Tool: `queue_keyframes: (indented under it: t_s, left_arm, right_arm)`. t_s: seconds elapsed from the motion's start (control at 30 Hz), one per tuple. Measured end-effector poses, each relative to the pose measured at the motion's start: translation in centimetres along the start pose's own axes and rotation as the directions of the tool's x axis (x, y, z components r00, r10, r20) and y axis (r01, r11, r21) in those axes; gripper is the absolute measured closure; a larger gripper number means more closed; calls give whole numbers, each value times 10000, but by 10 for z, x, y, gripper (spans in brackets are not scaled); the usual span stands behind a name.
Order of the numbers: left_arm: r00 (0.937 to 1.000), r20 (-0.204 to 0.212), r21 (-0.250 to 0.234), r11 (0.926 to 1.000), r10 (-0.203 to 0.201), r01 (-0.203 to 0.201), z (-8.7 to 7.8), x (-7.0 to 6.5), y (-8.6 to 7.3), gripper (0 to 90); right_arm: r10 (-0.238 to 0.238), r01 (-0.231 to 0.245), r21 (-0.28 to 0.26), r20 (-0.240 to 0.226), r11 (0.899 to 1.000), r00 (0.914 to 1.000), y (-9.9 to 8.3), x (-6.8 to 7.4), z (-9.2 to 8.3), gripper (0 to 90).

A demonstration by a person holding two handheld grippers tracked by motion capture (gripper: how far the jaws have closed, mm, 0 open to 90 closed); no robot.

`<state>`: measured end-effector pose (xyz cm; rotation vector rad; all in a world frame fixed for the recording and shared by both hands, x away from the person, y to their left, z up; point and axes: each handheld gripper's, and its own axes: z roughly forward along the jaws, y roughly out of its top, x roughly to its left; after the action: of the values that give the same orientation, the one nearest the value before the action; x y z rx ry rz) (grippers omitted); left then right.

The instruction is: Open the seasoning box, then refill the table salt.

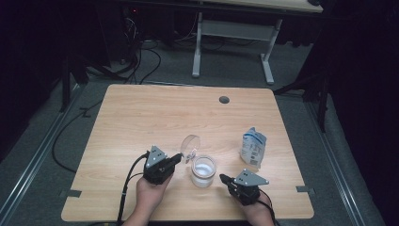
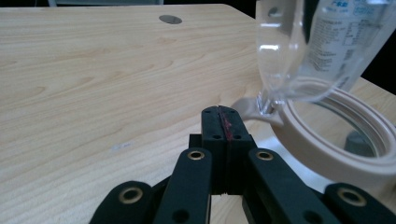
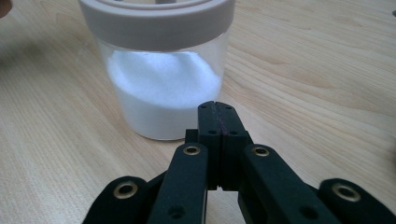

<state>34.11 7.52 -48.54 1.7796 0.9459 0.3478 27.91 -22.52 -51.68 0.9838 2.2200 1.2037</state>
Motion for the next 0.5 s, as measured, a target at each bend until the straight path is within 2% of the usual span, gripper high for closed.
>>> queue_keyframes:
  t_s: [0.23,0.5]
  left_arm:
    - [10000,30,-171,9999,22,-22,4,-2,11,900]
    - [9997,243,-339,9994,54,-46,3,-8,15,900]
  right_arm:
    - [-163,164,81,-138,9998,9998,1,6,3,900]
    - [-278,280,64,-284,9996,9992,2,12,6,900]
